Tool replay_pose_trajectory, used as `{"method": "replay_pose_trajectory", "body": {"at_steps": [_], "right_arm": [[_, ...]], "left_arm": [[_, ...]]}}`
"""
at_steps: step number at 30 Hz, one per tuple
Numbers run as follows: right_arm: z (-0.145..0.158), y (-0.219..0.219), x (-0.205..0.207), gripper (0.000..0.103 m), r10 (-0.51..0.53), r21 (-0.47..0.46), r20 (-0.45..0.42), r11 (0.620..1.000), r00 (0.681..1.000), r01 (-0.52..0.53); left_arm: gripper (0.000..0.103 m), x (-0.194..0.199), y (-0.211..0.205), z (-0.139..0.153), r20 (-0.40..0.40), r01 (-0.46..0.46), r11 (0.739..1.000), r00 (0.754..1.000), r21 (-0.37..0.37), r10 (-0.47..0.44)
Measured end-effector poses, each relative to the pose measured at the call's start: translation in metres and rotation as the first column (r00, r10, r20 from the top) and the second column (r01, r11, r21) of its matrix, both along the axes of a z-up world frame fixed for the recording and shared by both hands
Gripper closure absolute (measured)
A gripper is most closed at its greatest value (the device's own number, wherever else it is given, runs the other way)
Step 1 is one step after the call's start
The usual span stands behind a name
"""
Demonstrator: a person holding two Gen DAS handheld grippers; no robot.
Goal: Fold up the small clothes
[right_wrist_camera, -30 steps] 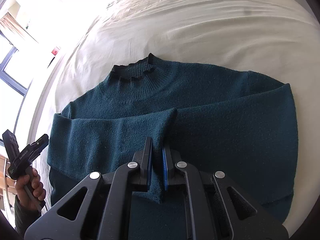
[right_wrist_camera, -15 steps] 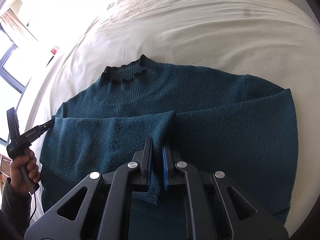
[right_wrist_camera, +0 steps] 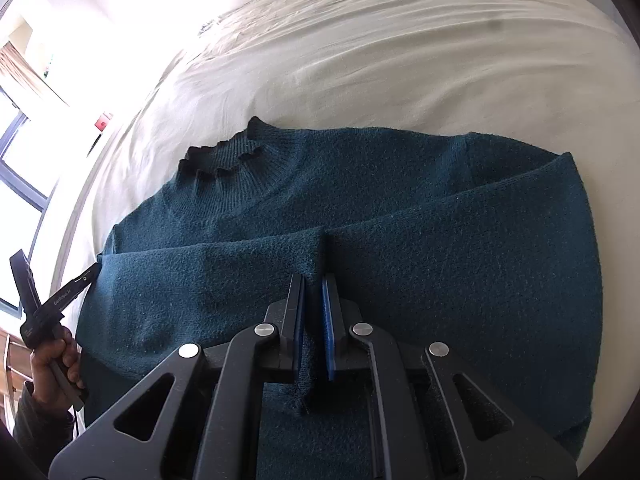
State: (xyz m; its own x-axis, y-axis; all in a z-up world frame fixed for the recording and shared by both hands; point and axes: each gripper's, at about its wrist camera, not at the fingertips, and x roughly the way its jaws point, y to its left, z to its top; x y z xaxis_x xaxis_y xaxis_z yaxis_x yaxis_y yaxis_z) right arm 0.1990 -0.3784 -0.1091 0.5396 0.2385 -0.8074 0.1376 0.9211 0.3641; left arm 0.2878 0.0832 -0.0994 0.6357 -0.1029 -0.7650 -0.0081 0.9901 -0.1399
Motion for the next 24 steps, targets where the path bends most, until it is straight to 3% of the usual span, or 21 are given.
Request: {"method": "replay_pose_trajectory", "body": {"at_steps": [3, 6, 9, 10, 11, 13, 16, 21, 24], "right_arm": [[0.014, -0.003, -0.015, 0.092, -0.015, 0.058, 0.016, 0.998, 1.0, 0.014], [0.018, 0.002, -0.028, 0.076, -0.011, 0.074, 0.011, 0.997, 1.0, 0.01], [0.006, 0.015, -0.03, 0.062, 0.012, 0.047, -0.05, 0.999, 0.999, -0.01], [0.001, 0.019, -0.031, 0.062, 0.014, 0.032, -0.062, 0.999, 0.998, -0.012], [-0.002, 0.021, -0.031, 0.063, 0.016, 0.016, -0.061, 1.0, 0.998, -0.015], [-0.002, 0.022, -0.032, 0.082, 0.005, -0.015, -0.062, 1.0, 0.998, -0.006], [-0.002, 0.014, -0.033, 0.095, -0.014, -0.003, -0.064, 1.0, 0.998, 0.013], [-0.007, 0.006, -0.032, 0.103, -0.056, -0.067, -0.077, 0.996, 0.995, 0.051], [-0.016, -0.002, -0.033, 0.103, -0.056, -0.032, -0.072, 0.998, 0.996, 0.053]], "left_arm": [[0.082, -0.028, -0.007, 0.019, 0.082, 0.02, 0.998, 0.996, 0.054, -0.024], [0.082, -0.048, -0.02, 0.025, 0.113, 0.059, 0.987, 0.991, 0.147, -0.076], [0.082, -0.051, -0.031, 0.011, 0.063, 0.094, 0.975, 0.992, 0.202, -0.109], [0.082, -0.049, -0.033, 0.004, 0.036, 0.101, 0.973, 0.993, 0.206, -0.111], [0.082, -0.048, -0.033, -0.002, 0.017, 0.107, 0.972, 0.993, 0.211, -0.113], [0.081, -0.05, -0.034, -0.008, 0.016, 0.115, 0.967, 0.992, 0.229, -0.122], [0.081, -0.05, -0.037, -0.013, 0.01, 0.123, 0.963, 0.992, 0.241, -0.13], [0.081, -0.053, -0.036, -0.019, 0.018, 0.127, 0.962, 0.991, 0.243, -0.136], [0.081, -0.052, -0.039, -0.021, 0.02, 0.128, 0.958, 0.99, 0.256, -0.138]]}}
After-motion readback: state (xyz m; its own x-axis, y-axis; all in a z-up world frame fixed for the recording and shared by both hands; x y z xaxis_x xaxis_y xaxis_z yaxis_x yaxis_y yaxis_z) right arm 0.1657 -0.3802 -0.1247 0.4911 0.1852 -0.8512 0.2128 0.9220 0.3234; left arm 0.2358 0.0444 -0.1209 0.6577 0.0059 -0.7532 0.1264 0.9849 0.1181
